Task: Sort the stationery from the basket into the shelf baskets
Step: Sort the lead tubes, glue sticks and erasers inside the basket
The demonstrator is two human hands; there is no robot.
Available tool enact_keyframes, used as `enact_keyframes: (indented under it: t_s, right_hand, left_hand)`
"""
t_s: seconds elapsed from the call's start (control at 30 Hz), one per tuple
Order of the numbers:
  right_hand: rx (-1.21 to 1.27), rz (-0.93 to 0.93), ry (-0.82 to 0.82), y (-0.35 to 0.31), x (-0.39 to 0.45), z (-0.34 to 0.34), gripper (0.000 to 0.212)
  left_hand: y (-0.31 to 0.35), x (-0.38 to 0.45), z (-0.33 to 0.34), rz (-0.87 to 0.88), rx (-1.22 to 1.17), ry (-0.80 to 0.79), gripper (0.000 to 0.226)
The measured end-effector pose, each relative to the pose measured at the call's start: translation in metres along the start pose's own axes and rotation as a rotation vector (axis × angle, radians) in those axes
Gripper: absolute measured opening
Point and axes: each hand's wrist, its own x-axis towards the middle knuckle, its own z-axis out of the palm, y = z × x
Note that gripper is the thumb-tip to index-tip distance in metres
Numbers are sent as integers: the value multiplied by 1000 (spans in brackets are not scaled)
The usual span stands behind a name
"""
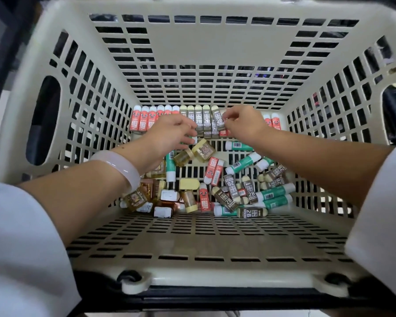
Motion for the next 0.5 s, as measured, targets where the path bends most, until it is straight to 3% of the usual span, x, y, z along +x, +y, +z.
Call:
enact_keyframes:
  t_s: [0.1,0.2,0.27,0.37,0.43,0.5]
  right_hand:
    - [-377,-215,-404,-6,-25,-12,20]
    - [-749,-340,-695,0,-50,-5,29]
    - [-866,-373,-682,10,-63,5,43]
    - [-1002,-402,-597,18,-78,22,61]
    - [-1060,-413,-583,20,-81,28,60]
    - [-948,-346,-615,16,-78,25,45]
  left_hand:
    - [0,-1,3,22,83,-32,23]
    - [-3,-5,7,179,464,-125,18]
    - [-6,-8,11,285,711,-223,18]
    - [-8,-10,12,313,796,-319,21]
    - [-7,-10,11,316,794,-306,21]
    - [-4,-10,10,286,707,-261,20]
